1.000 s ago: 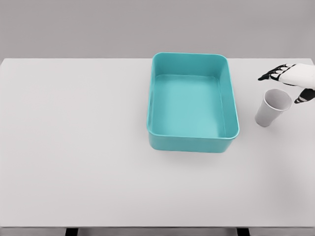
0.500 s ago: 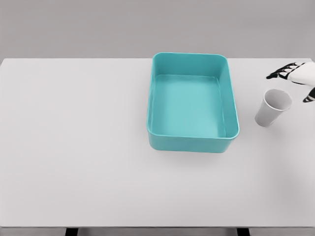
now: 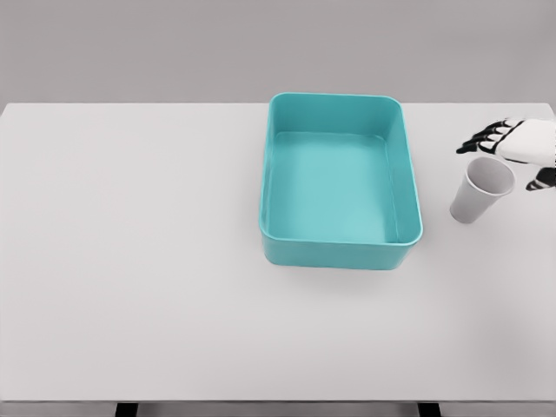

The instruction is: Put the paper cup into the basket with your right arm

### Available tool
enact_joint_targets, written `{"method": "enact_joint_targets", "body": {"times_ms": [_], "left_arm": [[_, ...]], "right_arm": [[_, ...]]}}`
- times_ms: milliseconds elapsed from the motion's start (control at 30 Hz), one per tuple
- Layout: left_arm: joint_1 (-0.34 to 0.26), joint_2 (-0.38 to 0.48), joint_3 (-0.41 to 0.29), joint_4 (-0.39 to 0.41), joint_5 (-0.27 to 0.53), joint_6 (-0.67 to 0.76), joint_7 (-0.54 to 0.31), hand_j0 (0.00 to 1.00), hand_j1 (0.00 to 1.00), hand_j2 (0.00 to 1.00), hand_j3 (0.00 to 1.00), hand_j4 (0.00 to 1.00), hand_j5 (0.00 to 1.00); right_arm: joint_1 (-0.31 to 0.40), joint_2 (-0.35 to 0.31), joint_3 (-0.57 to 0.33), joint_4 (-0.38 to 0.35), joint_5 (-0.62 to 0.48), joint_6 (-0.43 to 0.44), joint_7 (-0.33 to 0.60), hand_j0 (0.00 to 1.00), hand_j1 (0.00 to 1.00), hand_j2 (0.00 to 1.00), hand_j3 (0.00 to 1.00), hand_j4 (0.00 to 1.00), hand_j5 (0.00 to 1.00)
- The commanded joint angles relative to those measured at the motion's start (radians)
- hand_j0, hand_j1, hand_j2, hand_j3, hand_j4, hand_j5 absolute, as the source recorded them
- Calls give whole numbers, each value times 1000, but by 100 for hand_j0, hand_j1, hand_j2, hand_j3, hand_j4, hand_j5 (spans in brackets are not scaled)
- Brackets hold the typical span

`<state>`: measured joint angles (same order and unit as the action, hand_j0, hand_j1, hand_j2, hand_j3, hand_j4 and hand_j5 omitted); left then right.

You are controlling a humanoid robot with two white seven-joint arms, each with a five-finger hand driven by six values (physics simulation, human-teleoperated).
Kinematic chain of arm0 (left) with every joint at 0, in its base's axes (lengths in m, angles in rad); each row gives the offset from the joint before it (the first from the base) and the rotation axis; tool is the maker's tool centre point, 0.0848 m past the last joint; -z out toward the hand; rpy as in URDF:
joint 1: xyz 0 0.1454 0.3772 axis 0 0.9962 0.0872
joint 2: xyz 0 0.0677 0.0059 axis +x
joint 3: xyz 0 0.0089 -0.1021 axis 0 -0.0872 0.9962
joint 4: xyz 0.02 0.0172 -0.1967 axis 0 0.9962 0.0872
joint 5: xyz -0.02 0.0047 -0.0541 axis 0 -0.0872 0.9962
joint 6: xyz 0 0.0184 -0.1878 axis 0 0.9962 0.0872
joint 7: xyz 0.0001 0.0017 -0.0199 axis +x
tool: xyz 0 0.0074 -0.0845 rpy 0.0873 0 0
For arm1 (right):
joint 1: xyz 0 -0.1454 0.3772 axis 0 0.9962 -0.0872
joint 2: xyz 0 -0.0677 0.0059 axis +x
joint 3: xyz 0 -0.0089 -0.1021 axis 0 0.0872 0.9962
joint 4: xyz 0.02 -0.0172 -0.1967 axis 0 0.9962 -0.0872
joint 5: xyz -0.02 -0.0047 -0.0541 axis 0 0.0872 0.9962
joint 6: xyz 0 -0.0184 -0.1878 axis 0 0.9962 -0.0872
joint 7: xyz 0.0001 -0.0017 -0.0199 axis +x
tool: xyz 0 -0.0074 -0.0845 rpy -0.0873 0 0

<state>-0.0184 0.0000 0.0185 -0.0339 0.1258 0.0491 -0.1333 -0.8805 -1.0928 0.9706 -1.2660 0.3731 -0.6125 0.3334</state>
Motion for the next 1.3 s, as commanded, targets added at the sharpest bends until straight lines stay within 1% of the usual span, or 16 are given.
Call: {"method": "enact_joint_targets", "body": {"times_ms": [0, 300, 533, 933, 1267], "left_arm": [[-2, 0, 0, 0, 0, 0, 0, 100, 100, 100, 100, 100, 100], [-2, 0, 0, 0, 0, 0, 0, 100, 100, 100, 100, 100, 100], [0, 0, 0, 0, 0, 0, 0, 100, 100, 100, 100, 100, 100], [0, 0, 0, 0, 2, 0, 0, 100, 100, 100, 100, 100, 100], [-2, 0, 0, 0, 0, 0, 0, 100, 100, 100, 100, 100, 100]], "right_arm": [[2, 1, -1, -7, -5, 2, 0, 100, 100, 100, 100, 100, 100], [11, 8, -1, -7, -3, 2, 0, 100, 100, 100, 100, 100, 100], [11, -1, -3, -20, -8, 2, -2, 100, 100, 100, 100, 100, 100], [12, -2, -9, -66, -11, 2, -2, 100, 100, 100, 100, 100, 100], [41, -2, -7, -72, -11, 2, -2, 100, 100, 100, 100, 100, 100]]}}
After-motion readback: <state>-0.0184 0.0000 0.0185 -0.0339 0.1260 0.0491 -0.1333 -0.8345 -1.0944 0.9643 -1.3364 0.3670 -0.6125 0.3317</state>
